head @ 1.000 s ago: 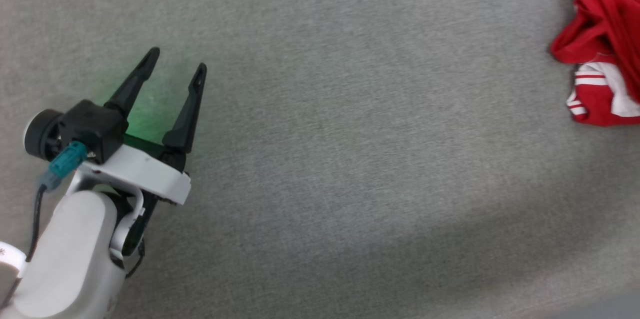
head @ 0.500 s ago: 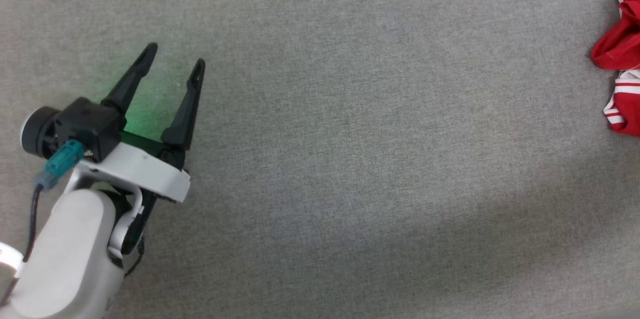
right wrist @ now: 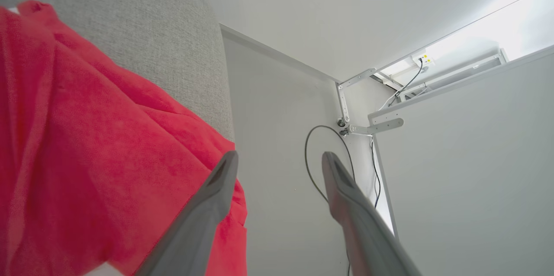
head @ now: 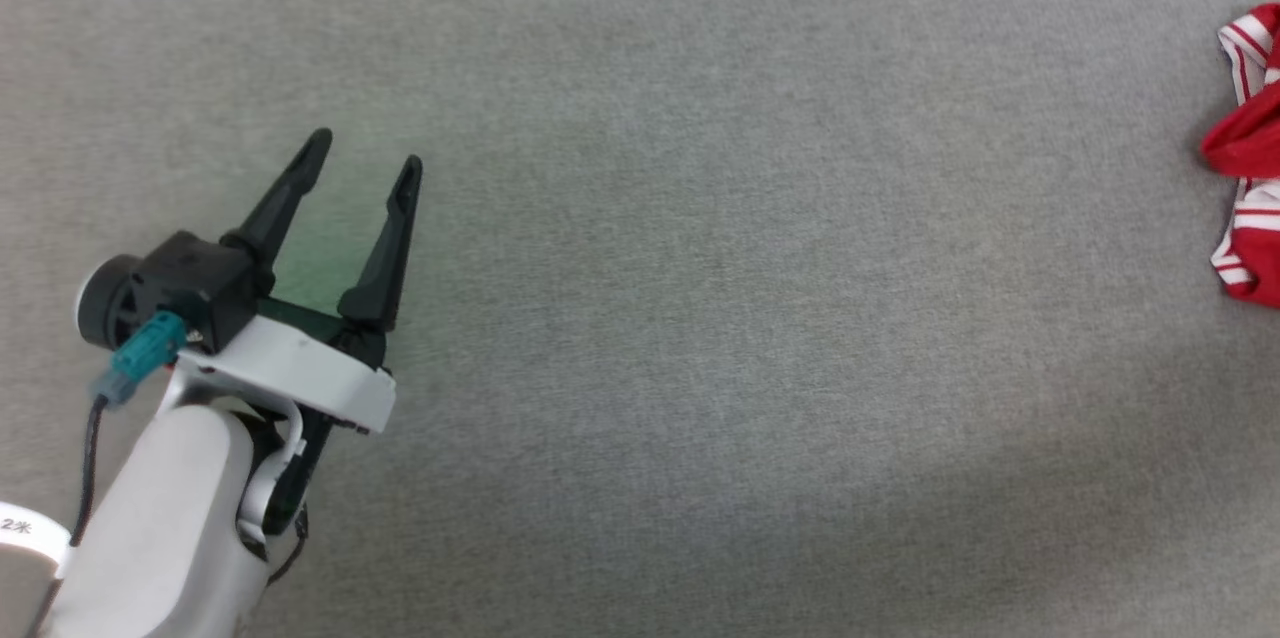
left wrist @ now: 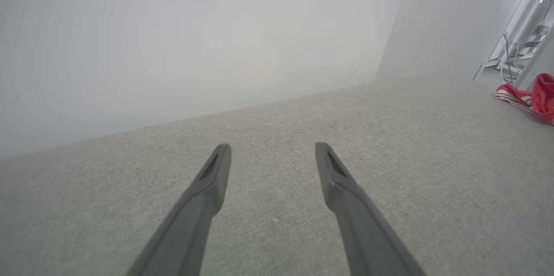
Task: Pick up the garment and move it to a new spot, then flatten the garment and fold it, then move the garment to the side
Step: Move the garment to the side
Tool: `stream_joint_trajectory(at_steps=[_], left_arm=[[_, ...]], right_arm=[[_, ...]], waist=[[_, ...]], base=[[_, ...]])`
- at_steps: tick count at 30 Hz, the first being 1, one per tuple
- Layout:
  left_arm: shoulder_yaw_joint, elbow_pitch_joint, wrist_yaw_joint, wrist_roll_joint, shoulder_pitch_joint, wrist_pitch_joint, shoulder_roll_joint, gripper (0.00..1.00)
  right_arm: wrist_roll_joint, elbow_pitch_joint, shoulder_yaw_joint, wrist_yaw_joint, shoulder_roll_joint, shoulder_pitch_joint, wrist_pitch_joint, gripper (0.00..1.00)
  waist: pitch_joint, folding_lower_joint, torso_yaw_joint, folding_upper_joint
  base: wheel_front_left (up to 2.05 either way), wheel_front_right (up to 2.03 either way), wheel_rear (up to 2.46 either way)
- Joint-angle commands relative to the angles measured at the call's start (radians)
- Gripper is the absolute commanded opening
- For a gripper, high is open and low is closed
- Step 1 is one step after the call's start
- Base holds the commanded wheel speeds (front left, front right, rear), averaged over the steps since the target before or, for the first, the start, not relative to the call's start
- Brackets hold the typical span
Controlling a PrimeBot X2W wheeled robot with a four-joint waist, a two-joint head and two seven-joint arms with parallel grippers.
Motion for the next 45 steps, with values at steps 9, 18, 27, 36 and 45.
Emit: stream_joint_trajectory(at_steps=[9, 18, 27, 36, 45], left_arm=[[0.001, 0.039, 0.008, -0.022, 0.048, -0.033, -0.025, 1.00], [0.013, 0.072, 0.020, -0.039, 0.126, -0.052, -0.044, 1.00], [0.029, 0.084, 0.034, -0.057, 0.233, -0.058, -0.052, 1.00], [0.062, 0.076, 0.056, -0.084, 0.360, -0.060, -0.053, 1.00], [0.117, 0.056, 0.097, -0.101, 0.469, -0.062, -0.051, 1.00]], right_arm=[[-0.006, 0.010, -0.099, -0.002, 0.026, 0.063, -0.080, 1.00], [0.060, 0.020, -0.170, -0.002, 0.140, 0.179, -0.146, 1.00], [0.155, 0.022, -0.193, -0.002, 0.267, 0.305, -0.169, 1.00], [0.236, -0.068, -0.111, -0.002, 0.355, 0.446, -0.176, 1.00], [0.326, -0.304, -0.049, -0.002, 0.373, 0.633, -0.176, 1.00]], waist=[[-0.103, 0.0000, 0.082, 0.0000], [-0.217, 0.0000, 0.132, 0.0000], [-0.329, 0.0000, 0.175, 0.0000], [-0.424, 0.0000, 0.204, 0.0000], [-0.473, 0.0000, 0.221, 0.0000]], base=[[0.00, 0.00, 0.00], [0.00, 0.00, 0.00], [0.00, 0.00, 0.00], [0.00, 0.00, 0.00], [0.00, 0.00, 0.00]])
